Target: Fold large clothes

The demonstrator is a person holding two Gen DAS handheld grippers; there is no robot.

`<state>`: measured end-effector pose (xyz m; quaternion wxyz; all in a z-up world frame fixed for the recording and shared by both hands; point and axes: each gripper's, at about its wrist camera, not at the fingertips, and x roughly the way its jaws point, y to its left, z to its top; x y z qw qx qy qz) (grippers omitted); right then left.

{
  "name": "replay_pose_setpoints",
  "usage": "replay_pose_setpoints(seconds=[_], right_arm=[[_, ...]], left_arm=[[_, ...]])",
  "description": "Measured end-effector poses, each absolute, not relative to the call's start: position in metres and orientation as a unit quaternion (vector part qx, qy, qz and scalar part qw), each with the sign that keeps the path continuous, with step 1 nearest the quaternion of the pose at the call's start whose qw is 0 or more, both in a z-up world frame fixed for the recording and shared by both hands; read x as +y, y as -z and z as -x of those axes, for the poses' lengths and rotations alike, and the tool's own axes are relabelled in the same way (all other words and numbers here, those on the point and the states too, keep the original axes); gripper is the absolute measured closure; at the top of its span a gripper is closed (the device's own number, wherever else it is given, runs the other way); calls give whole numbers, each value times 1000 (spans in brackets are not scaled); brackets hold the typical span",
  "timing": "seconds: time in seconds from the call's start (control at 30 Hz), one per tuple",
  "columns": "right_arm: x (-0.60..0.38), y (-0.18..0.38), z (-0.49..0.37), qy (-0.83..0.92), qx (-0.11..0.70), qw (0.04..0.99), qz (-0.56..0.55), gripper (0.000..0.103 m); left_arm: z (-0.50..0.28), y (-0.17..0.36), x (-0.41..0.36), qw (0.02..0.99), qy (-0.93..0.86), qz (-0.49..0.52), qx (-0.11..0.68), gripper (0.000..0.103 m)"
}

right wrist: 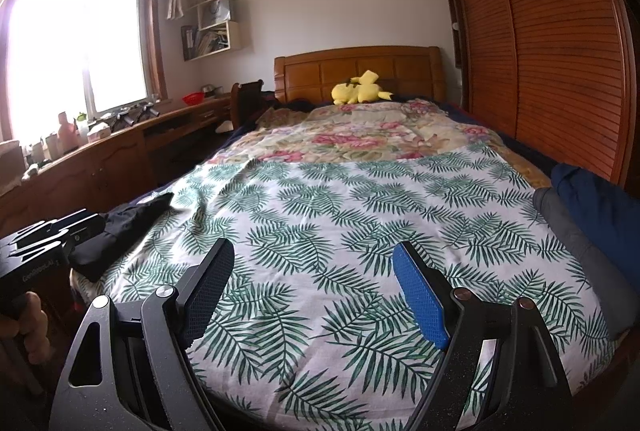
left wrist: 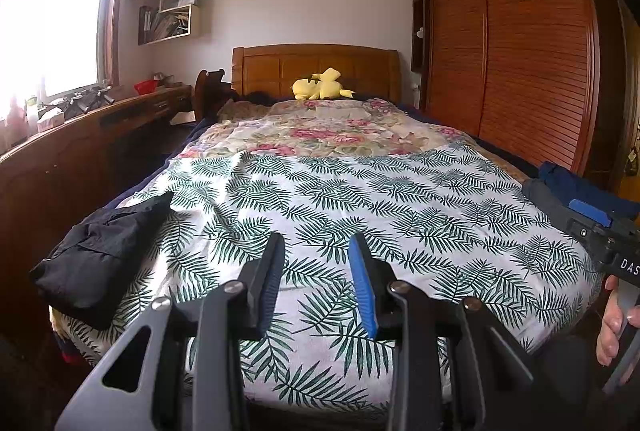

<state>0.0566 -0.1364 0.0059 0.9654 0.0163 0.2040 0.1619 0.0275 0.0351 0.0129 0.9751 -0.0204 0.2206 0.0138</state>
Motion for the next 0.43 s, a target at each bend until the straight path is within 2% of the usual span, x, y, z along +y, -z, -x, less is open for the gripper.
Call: replay_pose_setpoints(seconds=[0.43], right_arm=[[-135, -7, -55, -163, 206, 965, -16, 20]], left_arm=[[-25, -17, 30, 977, -13, 15, 214, 71]])
